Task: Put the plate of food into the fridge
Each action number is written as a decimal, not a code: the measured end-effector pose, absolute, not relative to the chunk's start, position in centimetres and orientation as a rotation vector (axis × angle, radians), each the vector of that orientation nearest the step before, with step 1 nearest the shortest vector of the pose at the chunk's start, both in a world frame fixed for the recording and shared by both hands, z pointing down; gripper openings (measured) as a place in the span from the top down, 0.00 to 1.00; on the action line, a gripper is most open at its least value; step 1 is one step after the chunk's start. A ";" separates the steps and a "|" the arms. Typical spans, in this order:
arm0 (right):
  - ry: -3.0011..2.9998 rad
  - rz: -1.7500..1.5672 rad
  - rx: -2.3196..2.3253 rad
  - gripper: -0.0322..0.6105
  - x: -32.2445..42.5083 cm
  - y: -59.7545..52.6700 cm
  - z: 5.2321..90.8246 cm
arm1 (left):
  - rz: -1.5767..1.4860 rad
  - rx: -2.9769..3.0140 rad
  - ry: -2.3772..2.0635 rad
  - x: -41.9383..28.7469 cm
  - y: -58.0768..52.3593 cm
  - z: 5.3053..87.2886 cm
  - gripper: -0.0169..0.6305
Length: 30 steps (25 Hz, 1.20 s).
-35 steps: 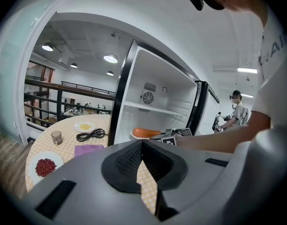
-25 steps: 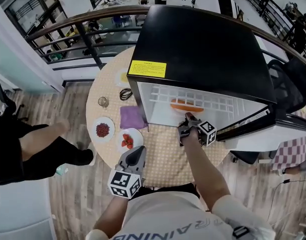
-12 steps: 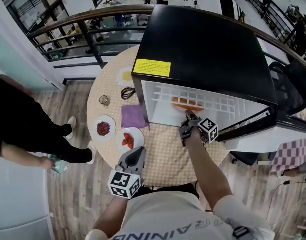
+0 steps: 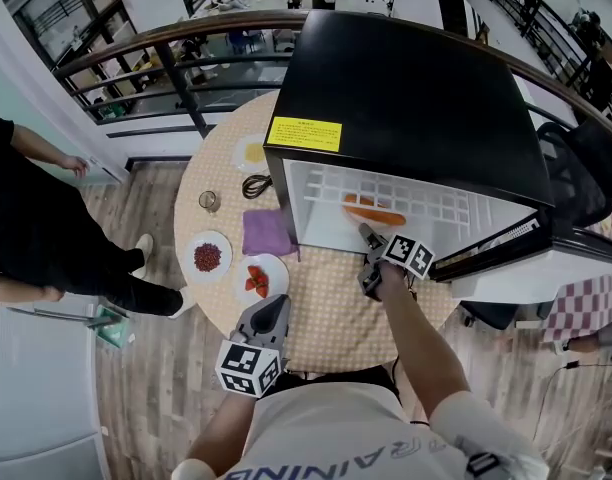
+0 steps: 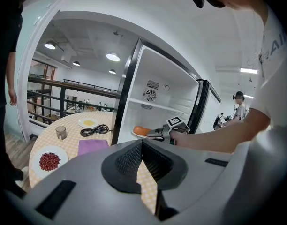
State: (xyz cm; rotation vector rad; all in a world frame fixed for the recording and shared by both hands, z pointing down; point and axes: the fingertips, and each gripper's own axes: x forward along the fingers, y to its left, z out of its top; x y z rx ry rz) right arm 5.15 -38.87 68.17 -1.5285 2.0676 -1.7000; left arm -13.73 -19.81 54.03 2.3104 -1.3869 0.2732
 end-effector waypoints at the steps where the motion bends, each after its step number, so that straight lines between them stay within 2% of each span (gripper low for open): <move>1: 2.133 -1.685 -1.556 0.63 5.0 -38.7 68.3 | 0.273 2.309 -1.386 -13.8 -19.8 54.1 0.96; 7: 2.383 -1.624 -1.688 0.63 4.7 -37.7 68.9 | 0.276 2.317 -1.372 -13.5 -19.6 54.1 0.96; 14: 2.242 -1.709 -1.561 0.65 4.9 -35.9 68.0 | 0.262 2.331 -1.351 -13.1 -19.5 53.9 0.96; 16: 2.226 -1.700 -1.533 0.70 4.9 -35.3 67.1 | 0.259 2.338 -1.346 -12.9 -19.6 53.8 0.96; 19: 2.233 -1.654 -1.487 0.89 5.0 -33.8 65.5 | 0.248 2.355 -1.336 -12.5 -19.7 53.4 0.96; 24: 2.284 -1.555 -1.320 0.91 4.8 -30.9 62.0 | 0.231 2.398 -1.311 -11.7 -19.9 52.4 0.96; 30: 2.369 -1.335 -1.337 0.92 6.2 -27.2 57.5 | 0.209 2.459 -1.279 -10.5 -20.2 50.7 0.96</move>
